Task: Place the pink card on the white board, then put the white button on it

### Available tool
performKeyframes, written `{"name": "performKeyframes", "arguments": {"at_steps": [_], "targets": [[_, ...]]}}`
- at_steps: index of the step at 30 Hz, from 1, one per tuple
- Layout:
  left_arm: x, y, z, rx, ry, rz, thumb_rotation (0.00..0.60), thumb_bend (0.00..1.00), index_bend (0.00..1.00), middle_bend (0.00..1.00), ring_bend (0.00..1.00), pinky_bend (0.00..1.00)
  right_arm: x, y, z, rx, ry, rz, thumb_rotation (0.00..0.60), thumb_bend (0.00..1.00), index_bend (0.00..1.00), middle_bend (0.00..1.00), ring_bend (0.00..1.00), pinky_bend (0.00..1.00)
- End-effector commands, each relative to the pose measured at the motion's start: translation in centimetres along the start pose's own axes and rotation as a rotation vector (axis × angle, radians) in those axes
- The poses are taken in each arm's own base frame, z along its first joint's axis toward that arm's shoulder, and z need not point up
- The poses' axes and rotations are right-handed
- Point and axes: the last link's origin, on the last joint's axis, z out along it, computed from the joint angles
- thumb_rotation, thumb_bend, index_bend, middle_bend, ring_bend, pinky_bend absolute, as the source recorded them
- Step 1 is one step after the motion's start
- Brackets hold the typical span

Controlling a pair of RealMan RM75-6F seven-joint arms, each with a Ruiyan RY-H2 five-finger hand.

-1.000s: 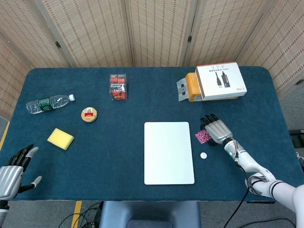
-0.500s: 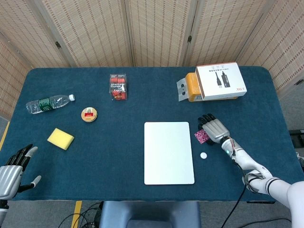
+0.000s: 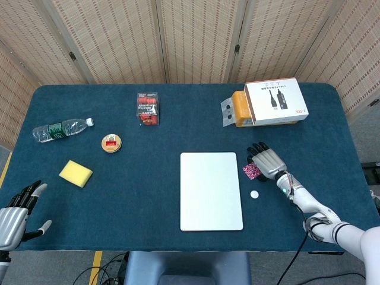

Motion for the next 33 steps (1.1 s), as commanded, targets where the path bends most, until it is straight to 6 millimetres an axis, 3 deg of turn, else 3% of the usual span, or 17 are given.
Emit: {"name": "performKeyframes", "arguments": {"at_steps": [1,6,17,33], "targets": [[0.0,0.0,-0.1,-0.002,0.000,0.000,0.600,0.29,0.01,0.07,0.11,0.22,-0.1,0.0,-0.1,-0.002,-0.003,-0.008,0.600,0.16,0.38,0.12,0.00,0.00],[-0.1,0.0,0.0,-0.001,-0.002,0.006,0.600,0.29,0.01,0.07,0.11,0.22,0.3,-0.1,-0.2,-0.002,0.015,-0.002,0.600,0.17,0.39,0.12,0.00,0.00],[-0.1,0.1,0.2,-0.003,-0.007,-0.005,0.600,0.29,0.01,0.07,0.11,0.22,3.6,-0.8,-1.6,0.032,0.091,0.036,0.600,0.17,0.39,0.12,0.00,0.00],[1.1,-0.3,-0.9,-0.029,0.016,-0.050,0.600,0.29,0.02,0.07,0.11,0.22,5.0,-9.1,0.9,0.168,0.073,0.016,0.600,0.17,0.39,0.12,0.00,0.00]]}}
